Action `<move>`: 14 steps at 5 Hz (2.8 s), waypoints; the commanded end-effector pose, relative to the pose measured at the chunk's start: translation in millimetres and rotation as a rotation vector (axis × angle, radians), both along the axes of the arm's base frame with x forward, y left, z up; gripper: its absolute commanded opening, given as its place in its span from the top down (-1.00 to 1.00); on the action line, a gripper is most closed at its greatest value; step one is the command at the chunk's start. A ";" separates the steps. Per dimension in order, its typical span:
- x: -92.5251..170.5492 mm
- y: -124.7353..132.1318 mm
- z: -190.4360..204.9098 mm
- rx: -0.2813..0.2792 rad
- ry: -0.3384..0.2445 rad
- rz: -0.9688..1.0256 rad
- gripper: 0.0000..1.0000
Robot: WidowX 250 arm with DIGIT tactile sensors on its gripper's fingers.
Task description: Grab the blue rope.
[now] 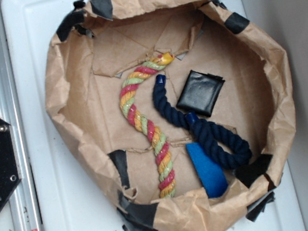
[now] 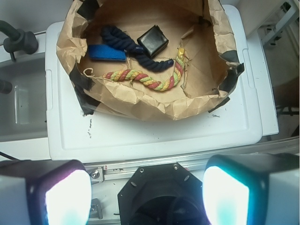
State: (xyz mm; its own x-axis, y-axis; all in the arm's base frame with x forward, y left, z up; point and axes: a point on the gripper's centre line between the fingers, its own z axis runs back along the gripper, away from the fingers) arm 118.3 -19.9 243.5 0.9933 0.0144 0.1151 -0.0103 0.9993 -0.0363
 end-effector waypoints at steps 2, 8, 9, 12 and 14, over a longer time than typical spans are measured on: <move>50.0 -1.1 -28.9 0.023 0.003 -0.250 -1.00; 174.1 -84.9 -206.2 0.207 0.111 -1.074 -1.00; 175.3 -79.1 -217.4 0.223 0.160 -1.043 -1.00; 184.3 -37.4 -202.3 0.161 0.145 -0.807 1.00; 156.8 -52.6 -173.4 0.127 0.098 -0.828 -1.00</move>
